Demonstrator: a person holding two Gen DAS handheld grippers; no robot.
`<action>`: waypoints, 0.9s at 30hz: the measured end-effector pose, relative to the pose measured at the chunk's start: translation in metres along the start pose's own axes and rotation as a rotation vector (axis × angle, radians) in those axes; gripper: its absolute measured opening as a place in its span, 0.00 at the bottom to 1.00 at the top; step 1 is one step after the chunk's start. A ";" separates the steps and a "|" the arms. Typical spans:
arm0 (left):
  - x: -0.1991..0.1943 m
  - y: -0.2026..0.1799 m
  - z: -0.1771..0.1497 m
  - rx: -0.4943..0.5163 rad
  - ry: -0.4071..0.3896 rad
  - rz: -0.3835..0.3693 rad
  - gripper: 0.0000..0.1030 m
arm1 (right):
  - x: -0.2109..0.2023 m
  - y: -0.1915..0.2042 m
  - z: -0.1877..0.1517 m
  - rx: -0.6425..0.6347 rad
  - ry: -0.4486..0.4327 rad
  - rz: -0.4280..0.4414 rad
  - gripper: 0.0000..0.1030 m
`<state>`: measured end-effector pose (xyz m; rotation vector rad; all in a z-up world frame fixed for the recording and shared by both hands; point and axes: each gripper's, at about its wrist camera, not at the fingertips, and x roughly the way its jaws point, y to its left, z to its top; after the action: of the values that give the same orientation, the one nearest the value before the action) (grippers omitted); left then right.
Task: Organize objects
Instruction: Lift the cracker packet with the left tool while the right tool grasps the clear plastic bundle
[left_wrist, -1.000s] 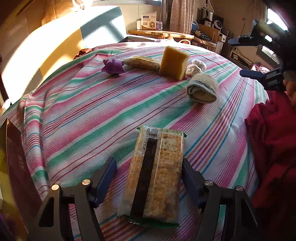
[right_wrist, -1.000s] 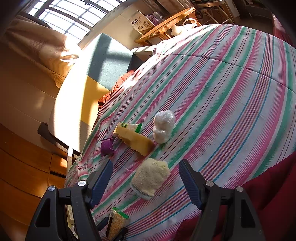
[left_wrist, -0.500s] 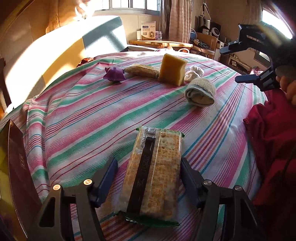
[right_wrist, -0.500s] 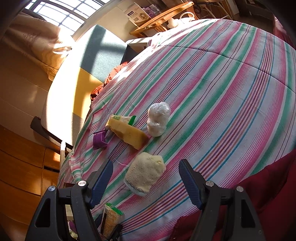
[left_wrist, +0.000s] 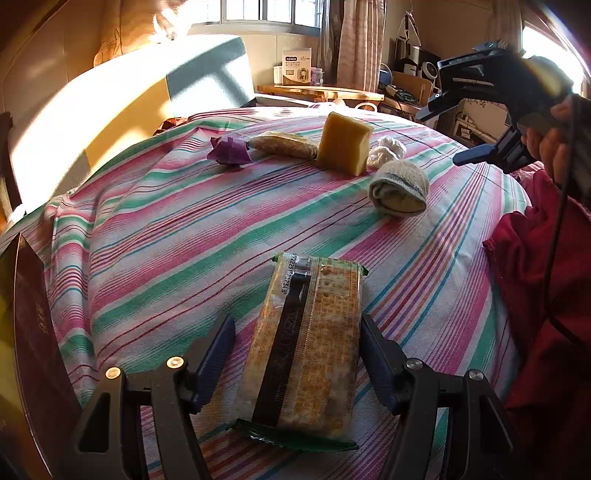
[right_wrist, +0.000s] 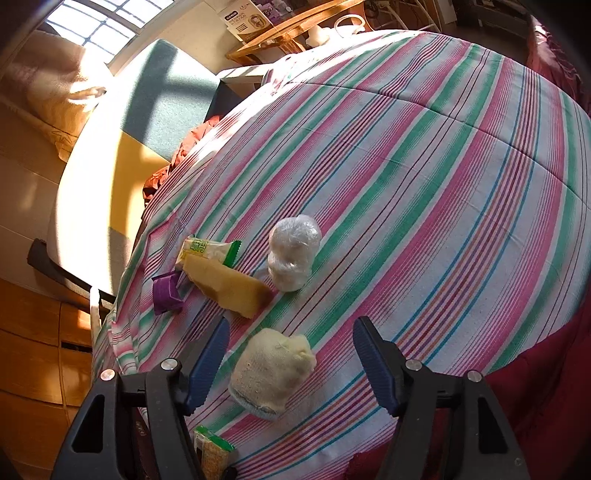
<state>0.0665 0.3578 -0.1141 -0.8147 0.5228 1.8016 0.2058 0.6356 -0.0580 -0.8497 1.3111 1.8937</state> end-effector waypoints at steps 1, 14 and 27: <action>0.000 0.000 0.000 -0.002 -0.001 -0.002 0.66 | 0.004 0.001 0.006 0.012 -0.010 -0.013 0.64; 0.000 0.001 0.000 -0.008 -0.003 -0.011 0.66 | 0.087 0.013 0.052 -0.027 0.029 -0.160 0.45; -0.001 0.001 -0.001 -0.005 -0.004 -0.008 0.66 | 0.091 0.014 0.049 -0.117 0.028 -0.200 0.33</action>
<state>0.0659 0.3564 -0.1143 -0.8155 0.5113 1.7974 0.1364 0.6928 -0.1106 -1.0307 1.0962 1.8186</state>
